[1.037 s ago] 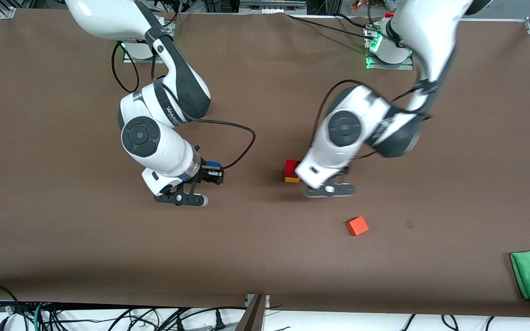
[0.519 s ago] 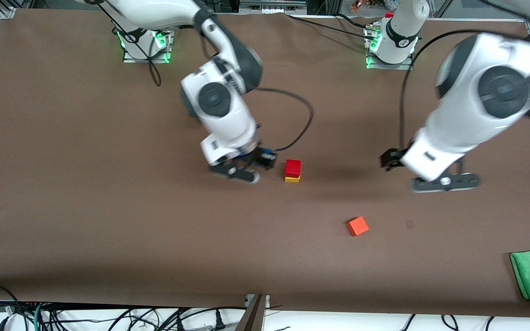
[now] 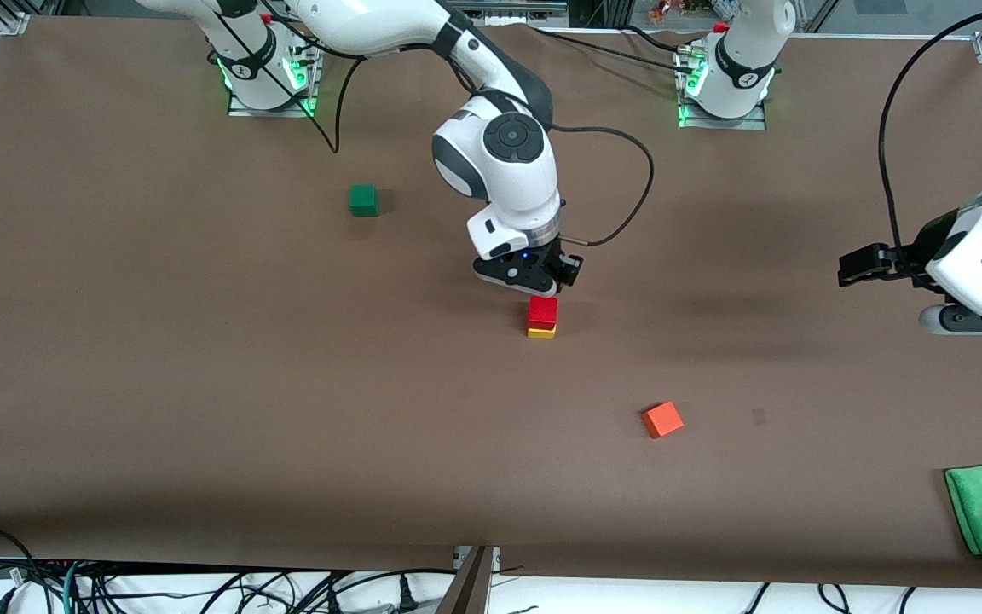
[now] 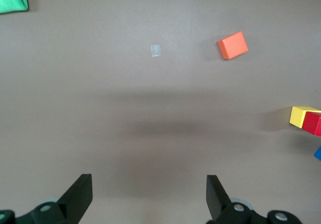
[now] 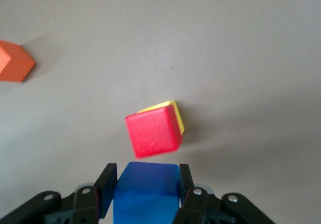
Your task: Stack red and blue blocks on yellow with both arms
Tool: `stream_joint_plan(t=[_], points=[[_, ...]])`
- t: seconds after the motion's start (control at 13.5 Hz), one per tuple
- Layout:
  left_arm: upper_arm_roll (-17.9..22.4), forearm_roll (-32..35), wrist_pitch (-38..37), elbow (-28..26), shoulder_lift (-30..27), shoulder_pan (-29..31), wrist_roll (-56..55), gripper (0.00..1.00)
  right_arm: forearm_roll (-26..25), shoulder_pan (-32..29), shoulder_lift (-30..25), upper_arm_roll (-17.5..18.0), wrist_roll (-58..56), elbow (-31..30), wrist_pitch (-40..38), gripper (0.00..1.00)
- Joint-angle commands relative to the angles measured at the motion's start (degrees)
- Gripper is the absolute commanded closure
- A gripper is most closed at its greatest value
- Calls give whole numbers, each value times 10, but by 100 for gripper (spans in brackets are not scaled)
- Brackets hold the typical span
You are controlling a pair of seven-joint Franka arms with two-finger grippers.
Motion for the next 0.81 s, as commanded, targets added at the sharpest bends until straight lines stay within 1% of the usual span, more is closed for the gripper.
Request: stream_joint_plan(t=[0.0, 0.07, 0.15, 0.22, 0.3, 0.37, 0.44, 0.59, 0.67, 0.74], points=[[-1, -15, -7, -17, -27, 2, 6, 0, -37, -1, 17, -1, -2, 23, 0, 60], [8, -15, -8, -33, -46, -4, 5, 0, -38, -2, 18, -2, -6, 28, 0, 59], [41, -17, -7, -45, -59, -30, 7, 0, -38, -5, 21, -2, -10, 37, 0, 59], [104, -39, -8, -50, -66, -71, 13, 0, -38, -6, 24, -2, -10, 44, 1, 59], [150, -68, -7, -73, -80, -101, 19, 0, -38, -7, 31, -2, -10, 54, 2, 57], [162, -76, 1, -99, -96, -108, 27, 0, -38, -9, 38, -2, -10, 61, 9, 56], [163, -77, 12, -119, -107, -108, 28, 0, -38, -10, 41, -3, -10, 61, 20, 56], [163, -80, 14, -121, -100, -103, 27, 0, -38, -14, 54, -3, -10, 62, 45, 56], [160, -76, 13, -120, -98, -103, 25, 0, -38, -14, 57, -2, -10, 62, 51, 54], [160, -73, 13, -116, -95, -101, 28, 0, -38, -14, 59, -2, -9, 61, 51, 50]])
